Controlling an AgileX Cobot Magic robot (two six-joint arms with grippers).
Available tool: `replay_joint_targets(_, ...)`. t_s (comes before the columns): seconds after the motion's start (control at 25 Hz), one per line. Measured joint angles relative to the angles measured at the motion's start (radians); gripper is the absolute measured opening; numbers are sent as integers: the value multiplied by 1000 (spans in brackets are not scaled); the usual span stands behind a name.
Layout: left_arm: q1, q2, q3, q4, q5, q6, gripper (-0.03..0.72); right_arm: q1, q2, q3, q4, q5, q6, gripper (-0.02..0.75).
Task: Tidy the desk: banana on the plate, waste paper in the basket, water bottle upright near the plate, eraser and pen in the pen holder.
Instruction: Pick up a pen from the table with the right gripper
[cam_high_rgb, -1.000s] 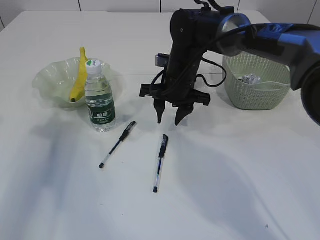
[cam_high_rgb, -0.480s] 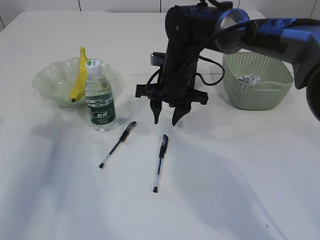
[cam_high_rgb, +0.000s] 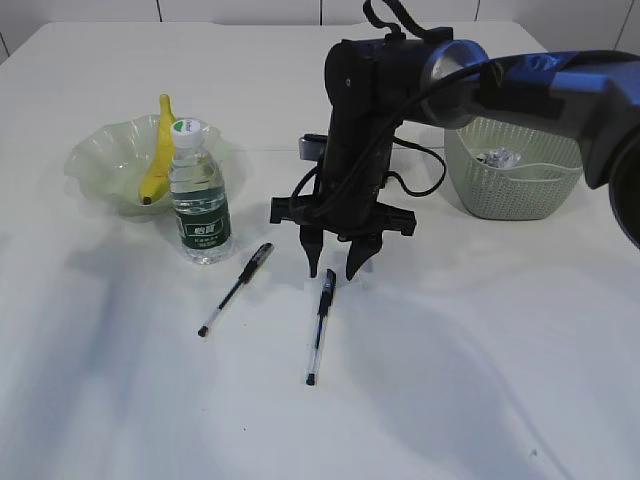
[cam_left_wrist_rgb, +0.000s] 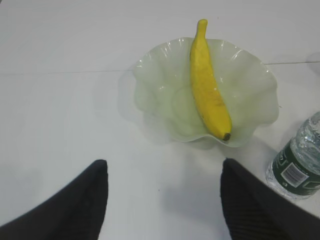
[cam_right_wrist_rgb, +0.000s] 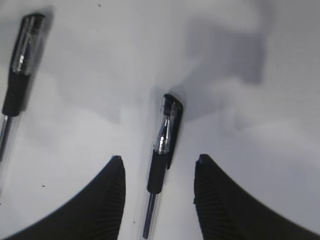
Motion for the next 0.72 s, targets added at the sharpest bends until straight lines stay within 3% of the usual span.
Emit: replay_joint_targets(0.72,0,0,0,0,1,0,496,2,4,14,-13,-2,17,337)
